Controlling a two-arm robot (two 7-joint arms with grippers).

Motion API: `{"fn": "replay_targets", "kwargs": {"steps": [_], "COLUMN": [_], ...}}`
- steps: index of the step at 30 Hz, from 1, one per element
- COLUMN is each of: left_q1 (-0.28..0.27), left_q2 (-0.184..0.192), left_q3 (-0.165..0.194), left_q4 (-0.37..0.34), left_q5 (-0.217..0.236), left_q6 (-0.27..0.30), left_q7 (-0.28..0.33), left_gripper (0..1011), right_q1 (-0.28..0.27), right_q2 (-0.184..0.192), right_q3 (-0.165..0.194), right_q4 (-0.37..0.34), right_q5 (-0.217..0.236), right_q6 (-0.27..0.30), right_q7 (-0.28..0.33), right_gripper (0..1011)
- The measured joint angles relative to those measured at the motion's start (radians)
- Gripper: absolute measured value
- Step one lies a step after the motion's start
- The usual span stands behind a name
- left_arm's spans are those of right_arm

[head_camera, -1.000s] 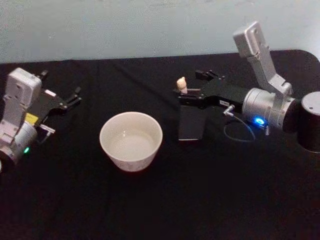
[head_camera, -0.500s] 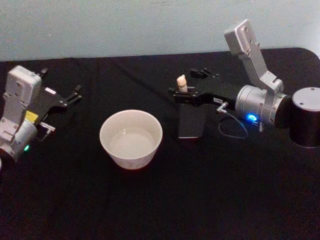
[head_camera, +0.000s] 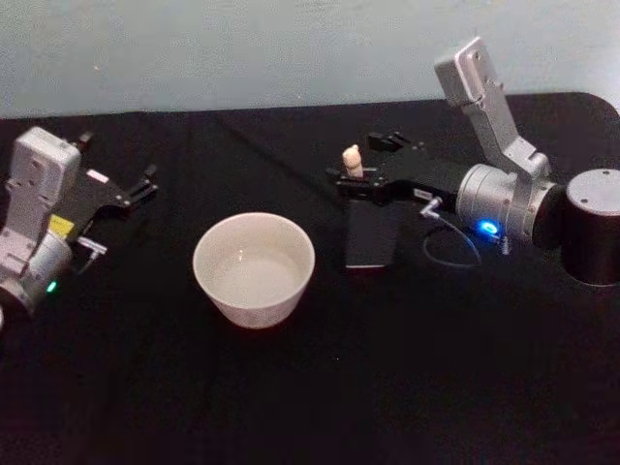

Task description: Pick up the stirring spoon with one hand, stir inside the cup, then place it back in its original position.

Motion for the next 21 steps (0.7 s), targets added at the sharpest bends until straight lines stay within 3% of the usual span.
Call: {"fn": "replay_targets", "kwargs": {"steps": [12,21], "left_q1": [0.0,0.0], "left_q2": [0.0,0.0], "left_q3": [0.0,0.0], "left_q4": [0.0,0.0], "left_q5": [0.0,0.0], "left_q6": [0.0,0.0], "left_q7": [0.0,0.0], "left_gripper": [1001,1001], "right_q1": [-0.001,-0.001], "right_q2": [0.001,0.001], "right_q3": [0.001,0.001], "right_q4": [-0.001,-0.001], "right_q5": [0.002,0.003], "right_q6": [0.0,0.0], "right_q7": [-0.001,-0.001], "right_gripper": [684,386]}}
